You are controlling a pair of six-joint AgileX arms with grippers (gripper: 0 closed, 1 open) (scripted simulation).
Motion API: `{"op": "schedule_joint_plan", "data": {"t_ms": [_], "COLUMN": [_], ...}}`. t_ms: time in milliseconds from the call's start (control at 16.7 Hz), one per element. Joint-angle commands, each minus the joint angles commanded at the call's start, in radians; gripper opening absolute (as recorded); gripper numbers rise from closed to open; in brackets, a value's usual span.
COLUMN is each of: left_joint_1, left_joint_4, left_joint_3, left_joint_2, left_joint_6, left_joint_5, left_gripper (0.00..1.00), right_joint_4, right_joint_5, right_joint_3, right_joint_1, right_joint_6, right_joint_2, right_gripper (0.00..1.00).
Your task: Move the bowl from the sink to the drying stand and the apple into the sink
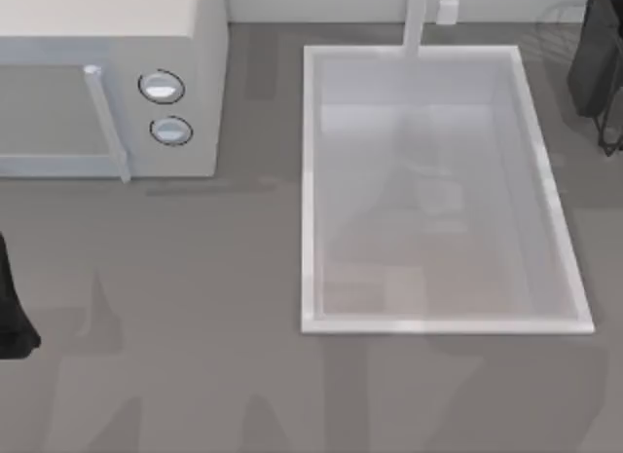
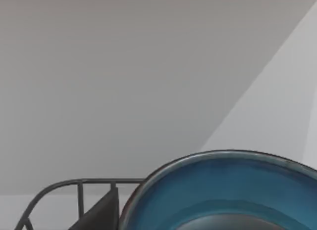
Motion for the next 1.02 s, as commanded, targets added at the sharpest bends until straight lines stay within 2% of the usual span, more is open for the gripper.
{"op": "schedule_joint_plan", "data": {"t_ms": [360, 1020], "left_joint_1": [0.0, 0.0], "left_joint_4": [0.0, 0.0], "left_joint_3": [0.0, 0.0], "left_joint_2": [0.0, 0.0], "left_joint_6": [0.0, 0.0], "left_joint_5": [0.0, 0.0], "left_gripper": [1.0, 1.0], "right_joint_4": [-0.139, -0.61], "right_joint_5": [0.044, 0.205], "right_joint_3": [-0.166, -0.722], "right_joint_1": [0.059, 0.218], "right_joint_6": [-0.003, -0.022], "right_joint_2": [-0.332, -1.334], "right_gripper": [1.0, 1.0]}}
